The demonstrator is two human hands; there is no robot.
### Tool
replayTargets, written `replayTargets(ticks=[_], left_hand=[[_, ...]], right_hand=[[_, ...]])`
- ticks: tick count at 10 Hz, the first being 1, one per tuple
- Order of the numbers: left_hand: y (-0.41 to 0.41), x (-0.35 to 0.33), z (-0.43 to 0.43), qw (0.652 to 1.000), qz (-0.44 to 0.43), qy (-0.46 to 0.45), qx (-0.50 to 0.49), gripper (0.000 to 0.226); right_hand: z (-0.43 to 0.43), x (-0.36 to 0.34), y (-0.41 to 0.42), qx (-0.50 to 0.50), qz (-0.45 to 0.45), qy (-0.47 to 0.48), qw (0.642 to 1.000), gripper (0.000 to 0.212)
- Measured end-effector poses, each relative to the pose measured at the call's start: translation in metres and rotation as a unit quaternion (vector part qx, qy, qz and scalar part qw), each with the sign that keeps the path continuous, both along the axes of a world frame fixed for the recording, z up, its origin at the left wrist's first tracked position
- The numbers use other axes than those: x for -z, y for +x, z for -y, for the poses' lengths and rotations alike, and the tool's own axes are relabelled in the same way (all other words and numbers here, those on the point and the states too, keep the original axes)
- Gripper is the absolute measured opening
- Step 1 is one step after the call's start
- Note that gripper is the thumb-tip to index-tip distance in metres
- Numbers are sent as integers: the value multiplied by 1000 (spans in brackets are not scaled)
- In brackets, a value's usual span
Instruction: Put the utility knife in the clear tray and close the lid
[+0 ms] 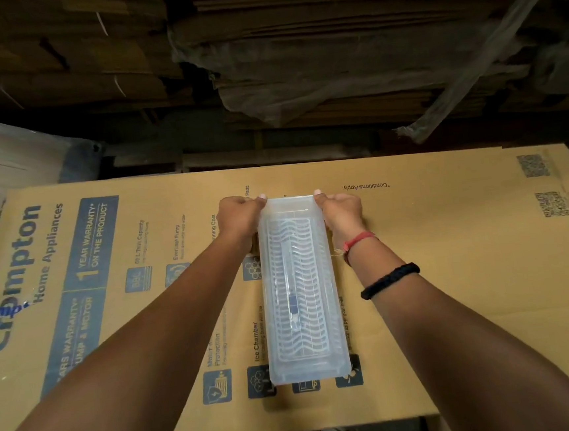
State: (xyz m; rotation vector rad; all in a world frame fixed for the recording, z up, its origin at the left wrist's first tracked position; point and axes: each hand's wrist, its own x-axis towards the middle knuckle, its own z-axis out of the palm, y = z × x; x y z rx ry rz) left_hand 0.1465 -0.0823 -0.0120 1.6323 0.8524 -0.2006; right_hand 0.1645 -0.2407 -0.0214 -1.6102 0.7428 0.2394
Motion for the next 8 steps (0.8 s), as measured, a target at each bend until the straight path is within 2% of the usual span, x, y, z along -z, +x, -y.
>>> replayTargets(ticks=[1,3,4,5,6,7,8], left_hand=[[4,-1,1,999,-22,-38,-22,27],[5,2,5,998,-23,-45,-44,24],[0,2,5,997,-3,-43,-56,36],[-8,2,8,999,31,13,-31,24],[-19,-12,10,983,82,159,41,42],[-27,-29,4,918,170,338,114,49],[-31,-52,-1,853,224,435,180,52]], right_hand=[[-1,5,5,0,-8,2,1000,29],[-2,10,6,-43,-28,-25,998,25],[-1,1,1,-34,-10,-16,999,28],[1,-6,-9,-83,38,-63,994,23],[7,-18,-26,-232,122,-274,925,52],[11,-33,-36,-300,210,-431,825,63],[12,-53,-40,-331,248,-489,768,66]])
